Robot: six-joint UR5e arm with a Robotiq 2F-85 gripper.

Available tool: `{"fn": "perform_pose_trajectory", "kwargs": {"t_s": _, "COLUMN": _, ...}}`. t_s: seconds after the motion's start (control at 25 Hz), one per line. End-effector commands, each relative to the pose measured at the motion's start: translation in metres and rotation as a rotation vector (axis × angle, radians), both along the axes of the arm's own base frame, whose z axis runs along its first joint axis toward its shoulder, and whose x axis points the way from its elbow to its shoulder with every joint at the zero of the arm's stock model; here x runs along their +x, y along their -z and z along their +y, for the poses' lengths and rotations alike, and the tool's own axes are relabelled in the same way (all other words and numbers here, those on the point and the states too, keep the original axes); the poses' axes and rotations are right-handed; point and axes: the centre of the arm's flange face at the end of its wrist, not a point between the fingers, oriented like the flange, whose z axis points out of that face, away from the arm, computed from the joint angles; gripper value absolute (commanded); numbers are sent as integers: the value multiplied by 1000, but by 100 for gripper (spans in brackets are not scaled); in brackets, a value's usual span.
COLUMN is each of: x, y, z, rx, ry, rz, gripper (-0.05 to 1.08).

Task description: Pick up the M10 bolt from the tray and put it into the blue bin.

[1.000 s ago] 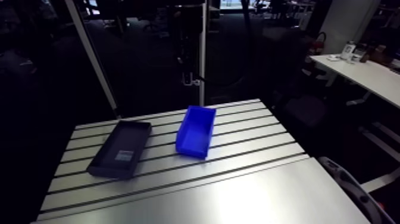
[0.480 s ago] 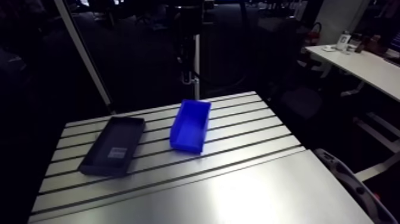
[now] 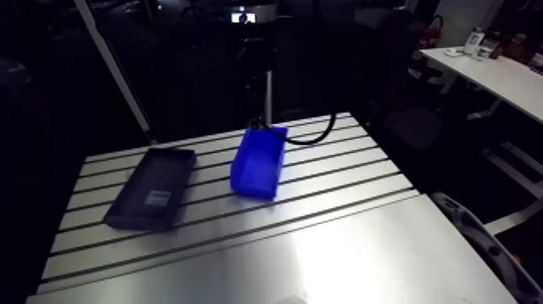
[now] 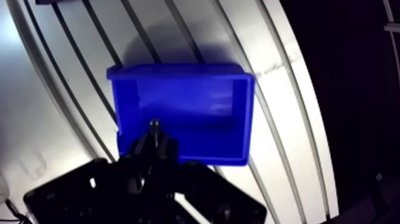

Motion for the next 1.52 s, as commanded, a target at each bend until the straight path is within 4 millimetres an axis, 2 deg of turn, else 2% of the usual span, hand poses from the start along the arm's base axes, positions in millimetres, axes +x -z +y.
{"fn": "perform_pose_trajectory", "kwargs": {"t_s": 0.04, "x": 6, "y": 40, "z": -2, "rx": -1, "ry": 1, "rz": -15, "gripper": 107}}
{"fn": "perform_pose_trajectory", "kwargs": {"t_s": 0.2, "x": 8, "y": 64, "z": -2, "rx": -8, "ry": 2, "rz": -39, "gripper": 107}}
{"fn": "perform_pose_trajectory", "kwargs": {"t_s": 0.56, "x": 12, "y": 98, "z": -3, "rx": -1, "ry": 14, "rz": -27, "gripper": 107}}
{"fn": "perform_pose_trajectory", "kwargs": {"t_s": 0.84, "x": 13, "y": 111, "z": -4, "rx": -3, "ry": 14, "rz": -39, "gripper": 106}}
{"fn": "perform_pose_trajectory", "kwargs": {"t_s": 1.08, "x": 12, "y": 110, "z": -3, "rx": -2, "ry": 15, "rz": -35, "gripper": 105}}
{"fn": "perform_pose_trajectory", "kwargs": {"t_s": 1.16, "x": 12, "y": 108, "z": -3, "rx": 0, "ry": 14, "rz": -29, "gripper": 96}}
{"fn": "perform_pose_trajectory", "kwargs": {"t_s": 1.2, "x": 12, "y": 108, "z": -3, "rx": 0, "ry": 14, "rz": -29, "gripper": 85}}
{"fn": "perform_pose_trajectory", "kwargs": {"t_s": 1.24, "x": 12, "y": 107, "z": -3, "rx": 0, "ry": 14, "rz": -27, "gripper": 57}}
{"fn": "perform_pose_trajectory", "kwargs": {"t_s": 1.28, "x": 12, "y": 105, "z": -3, "rx": -1, "ry": 13, "rz": -25, "gripper": 38}}
{"fn": "perform_pose_trajectory", "kwargs": {"t_s": 1.32, "x": 12, "y": 103, "z": -3, "rx": 0, "ry": 13, "rz": -21, "gripper": 30}}
{"fn": "perform_pose_trajectory", "kwargs": {"t_s": 1.36, "x": 13, "y": 103, "z": -3, "rx": 0, "ry": 11, "rz": -22, "gripper": 11}}
{"fn": "perform_pose_trajectory", "kwargs": {"t_s": 1.4, "x": 13, "y": 102, "z": -4, "rx": 0, "ry": 7, "rz": -19, "gripper": 0}}
{"fn": "perform_pose_trajectory", "kwargs": {"t_s": 1.52, "x": 13, "y": 93, "z": -3, "rx": 5, "ry": 0, "rz": -11, "gripper": 0}}
